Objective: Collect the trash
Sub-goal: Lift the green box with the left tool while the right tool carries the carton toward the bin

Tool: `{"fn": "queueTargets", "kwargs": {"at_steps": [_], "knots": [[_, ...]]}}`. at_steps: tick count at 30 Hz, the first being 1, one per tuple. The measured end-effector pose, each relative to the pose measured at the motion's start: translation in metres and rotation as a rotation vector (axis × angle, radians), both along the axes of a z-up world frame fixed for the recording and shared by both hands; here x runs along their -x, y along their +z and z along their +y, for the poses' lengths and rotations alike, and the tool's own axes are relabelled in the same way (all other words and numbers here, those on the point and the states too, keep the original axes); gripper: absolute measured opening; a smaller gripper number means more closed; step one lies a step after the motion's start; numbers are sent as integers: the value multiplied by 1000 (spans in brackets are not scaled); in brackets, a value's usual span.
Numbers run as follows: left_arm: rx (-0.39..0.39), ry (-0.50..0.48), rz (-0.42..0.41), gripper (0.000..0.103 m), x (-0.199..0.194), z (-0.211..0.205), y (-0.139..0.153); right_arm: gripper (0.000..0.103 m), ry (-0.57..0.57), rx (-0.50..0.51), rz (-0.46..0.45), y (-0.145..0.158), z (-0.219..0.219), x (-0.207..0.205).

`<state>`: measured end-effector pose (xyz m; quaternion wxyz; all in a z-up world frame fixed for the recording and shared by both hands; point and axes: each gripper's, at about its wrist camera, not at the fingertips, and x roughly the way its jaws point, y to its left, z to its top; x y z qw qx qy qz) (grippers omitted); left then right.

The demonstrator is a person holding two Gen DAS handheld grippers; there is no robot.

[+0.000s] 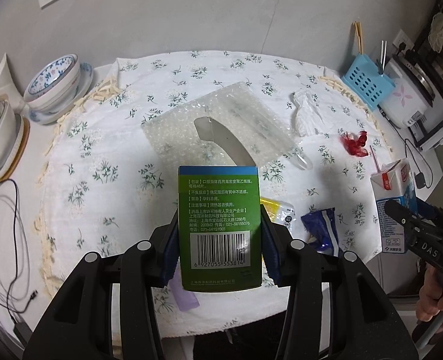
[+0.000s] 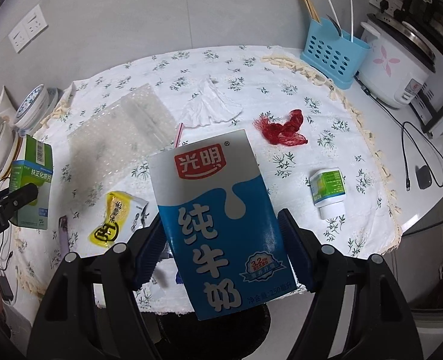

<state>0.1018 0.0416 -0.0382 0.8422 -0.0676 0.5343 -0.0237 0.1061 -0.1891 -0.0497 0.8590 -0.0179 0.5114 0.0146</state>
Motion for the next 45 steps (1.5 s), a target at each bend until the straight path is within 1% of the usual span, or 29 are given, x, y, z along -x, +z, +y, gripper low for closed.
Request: {"fn": "queueTargets", "kwargs": {"at_steps": [4, 16, 28, 33, 40, 45], "knots": [[8, 3, 2, 45, 14, -10, 4, 70, 27, -9, -14, 7, -1, 14], [18, 32, -35, 45, 60, -34, 24, 70, 69, -41, -56, 27, -14, 53], [39, 68, -46, 45, 103, -44, 30, 70, 109, -59, -74, 31, -24, 94], [37, 65, -51, 45, 118, -53, 31, 70, 132, -49, -88, 33, -28, 106], [43, 70, -63, 45, 135, -64, 32, 70, 139, -67, -95, 36, -38, 120], [77, 59, -44, 45, 145, -70, 27, 70, 153, -65, -84, 33, -39, 130]]}}
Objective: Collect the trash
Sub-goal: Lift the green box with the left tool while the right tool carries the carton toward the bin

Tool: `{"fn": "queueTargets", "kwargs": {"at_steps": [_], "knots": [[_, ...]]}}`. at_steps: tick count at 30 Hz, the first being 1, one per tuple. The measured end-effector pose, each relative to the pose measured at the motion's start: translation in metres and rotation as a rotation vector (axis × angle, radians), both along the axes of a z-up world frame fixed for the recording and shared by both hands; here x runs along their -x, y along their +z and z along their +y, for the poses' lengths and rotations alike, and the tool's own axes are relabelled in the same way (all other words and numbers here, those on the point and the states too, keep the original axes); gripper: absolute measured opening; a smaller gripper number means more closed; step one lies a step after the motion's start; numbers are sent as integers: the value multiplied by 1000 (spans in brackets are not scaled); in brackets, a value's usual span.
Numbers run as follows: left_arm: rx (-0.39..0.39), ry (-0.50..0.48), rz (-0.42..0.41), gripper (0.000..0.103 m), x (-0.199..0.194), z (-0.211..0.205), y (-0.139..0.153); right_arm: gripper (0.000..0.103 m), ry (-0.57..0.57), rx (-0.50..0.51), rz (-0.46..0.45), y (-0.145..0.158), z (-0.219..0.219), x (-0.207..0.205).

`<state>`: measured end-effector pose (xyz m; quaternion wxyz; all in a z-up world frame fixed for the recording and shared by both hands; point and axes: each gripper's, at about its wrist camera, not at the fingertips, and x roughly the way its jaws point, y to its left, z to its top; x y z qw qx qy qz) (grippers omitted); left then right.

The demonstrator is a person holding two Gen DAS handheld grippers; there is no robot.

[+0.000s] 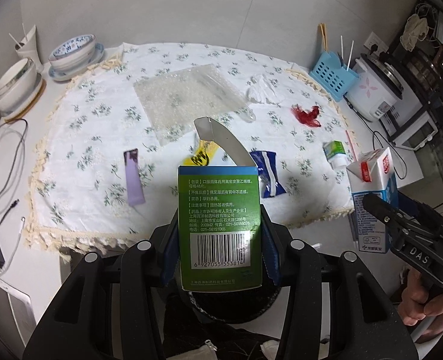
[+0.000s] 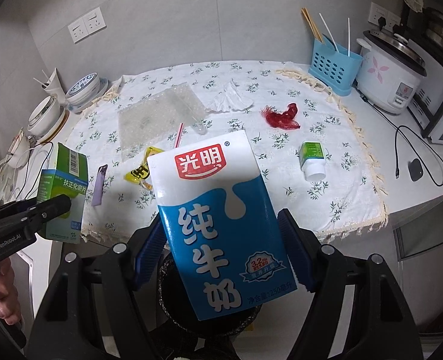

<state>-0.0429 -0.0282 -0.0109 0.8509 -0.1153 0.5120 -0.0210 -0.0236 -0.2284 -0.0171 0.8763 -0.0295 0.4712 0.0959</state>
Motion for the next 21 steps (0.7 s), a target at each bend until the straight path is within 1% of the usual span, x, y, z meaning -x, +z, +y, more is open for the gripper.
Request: {"fn": "queueTargets", "kwargs": {"at_steps": [7, 12, 18, 21], "knots": [[-13, -3, -10, 45, 15, -9, -2, 70, 10, 5, 10, -8, -4, 12], [-8, -11, -12, 45, 23, -16, -7, 70, 18, 4, 16, -15, -8, 20], [14, -18, -1, 45, 40, -24, -24, 70, 15, 14, 43, -31, -14, 30], [20, -12, 24, 45, 46, -24, -35, 70, 14, 17, 57, -38, -18, 34]]}}
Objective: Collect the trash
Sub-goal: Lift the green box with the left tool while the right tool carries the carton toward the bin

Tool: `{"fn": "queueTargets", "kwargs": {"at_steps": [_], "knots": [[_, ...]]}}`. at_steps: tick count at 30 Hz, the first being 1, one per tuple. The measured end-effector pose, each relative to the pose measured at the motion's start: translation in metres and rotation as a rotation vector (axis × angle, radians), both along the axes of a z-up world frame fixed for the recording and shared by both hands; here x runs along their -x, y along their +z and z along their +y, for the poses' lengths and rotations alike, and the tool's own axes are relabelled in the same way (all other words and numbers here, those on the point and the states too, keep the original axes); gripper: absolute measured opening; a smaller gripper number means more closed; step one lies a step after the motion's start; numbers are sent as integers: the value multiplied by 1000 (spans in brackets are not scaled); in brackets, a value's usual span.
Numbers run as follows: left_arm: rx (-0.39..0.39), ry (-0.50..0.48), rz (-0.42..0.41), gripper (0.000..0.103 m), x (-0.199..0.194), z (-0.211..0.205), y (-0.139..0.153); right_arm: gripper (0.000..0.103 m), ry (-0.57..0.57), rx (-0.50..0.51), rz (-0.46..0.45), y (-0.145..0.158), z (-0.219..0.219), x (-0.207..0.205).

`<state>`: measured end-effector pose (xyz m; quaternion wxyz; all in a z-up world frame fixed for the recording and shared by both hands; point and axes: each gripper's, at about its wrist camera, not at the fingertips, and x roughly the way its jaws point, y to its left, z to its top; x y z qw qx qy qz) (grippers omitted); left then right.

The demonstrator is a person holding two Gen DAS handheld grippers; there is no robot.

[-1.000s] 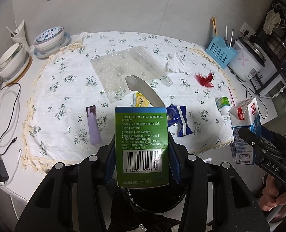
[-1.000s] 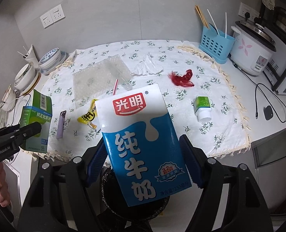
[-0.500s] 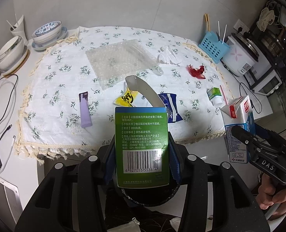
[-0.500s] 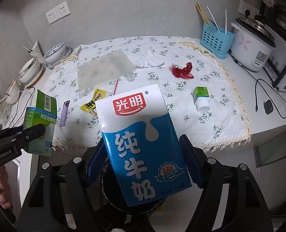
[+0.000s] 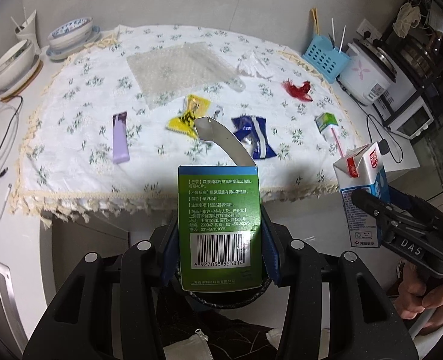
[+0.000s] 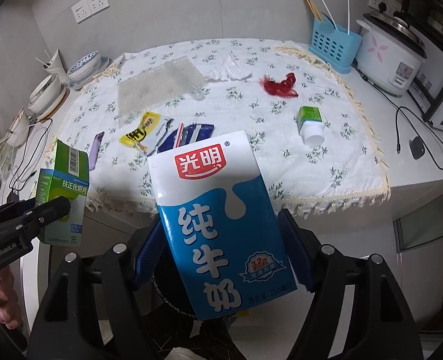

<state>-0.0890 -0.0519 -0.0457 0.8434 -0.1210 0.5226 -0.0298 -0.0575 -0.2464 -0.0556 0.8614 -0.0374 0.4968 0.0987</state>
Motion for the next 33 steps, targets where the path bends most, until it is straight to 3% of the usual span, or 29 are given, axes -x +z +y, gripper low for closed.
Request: {"fn": "queueTargets", "kwargs": {"at_steps": [10, 33], "knots": [[2, 15, 62, 45, 13, 1, -35, 70, -3, 21, 31, -24, -8, 10], [-45, -5, 117, 45, 23, -20, -100, 70, 5, 2, 127, -102, -11, 18]]}}
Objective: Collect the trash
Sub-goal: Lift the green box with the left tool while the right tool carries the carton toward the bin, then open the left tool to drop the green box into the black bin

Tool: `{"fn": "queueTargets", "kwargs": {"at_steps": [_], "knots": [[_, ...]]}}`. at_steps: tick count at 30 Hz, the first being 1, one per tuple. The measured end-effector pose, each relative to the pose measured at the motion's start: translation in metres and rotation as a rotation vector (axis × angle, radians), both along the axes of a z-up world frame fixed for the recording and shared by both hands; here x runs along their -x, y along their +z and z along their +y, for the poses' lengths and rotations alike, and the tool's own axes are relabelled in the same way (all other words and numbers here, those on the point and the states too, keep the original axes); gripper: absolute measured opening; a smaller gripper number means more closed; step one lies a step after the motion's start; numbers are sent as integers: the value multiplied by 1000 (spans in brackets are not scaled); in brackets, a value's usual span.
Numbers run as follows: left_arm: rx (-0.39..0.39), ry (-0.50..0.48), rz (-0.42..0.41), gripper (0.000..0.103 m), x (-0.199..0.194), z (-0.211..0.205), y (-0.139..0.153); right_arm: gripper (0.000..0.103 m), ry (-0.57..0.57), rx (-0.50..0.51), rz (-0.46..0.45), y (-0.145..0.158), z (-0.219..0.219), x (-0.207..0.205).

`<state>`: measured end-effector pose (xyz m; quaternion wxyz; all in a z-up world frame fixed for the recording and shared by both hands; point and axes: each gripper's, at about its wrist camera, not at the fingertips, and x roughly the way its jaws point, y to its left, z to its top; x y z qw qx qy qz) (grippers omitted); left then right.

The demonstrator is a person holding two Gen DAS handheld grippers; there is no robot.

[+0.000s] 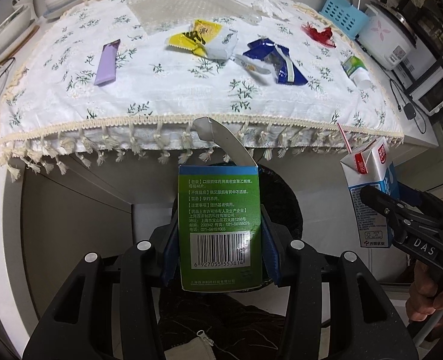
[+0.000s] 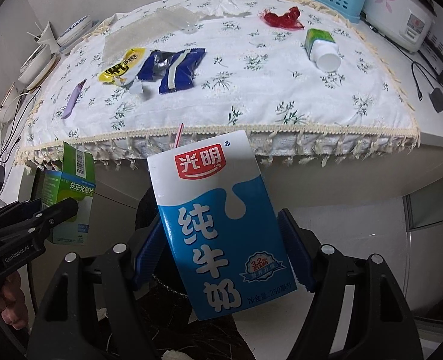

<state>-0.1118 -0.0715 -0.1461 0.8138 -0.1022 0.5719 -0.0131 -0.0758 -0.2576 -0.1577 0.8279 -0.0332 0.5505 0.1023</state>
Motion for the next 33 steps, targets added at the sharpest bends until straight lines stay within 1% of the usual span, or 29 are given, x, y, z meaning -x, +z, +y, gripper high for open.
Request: {"fn": "queueTargets", "kwargs": {"at_steps": [4, 8, 16, 23, 33], "knots": [[-3, -8, 12, 45, 0, -4, -10, 70, 0, -7, 16, -14, -1, 0], [-23, -17, 19, 45, 0, -8, -22, 70, 5, -3, 22, -26, 1, 2], [-19, -21, 44, 45, -3, -15, -45, 70, 4, -11, 67, -49, 0, 0], [-26, -23, 65, 45, -7, -20, -63, 70, -16, 3, 73, -55, -8, 5], [-26, -104, 79, 45, -17, -50, -79, 70, -82, 14, 82, -57, -42, 15]]}}
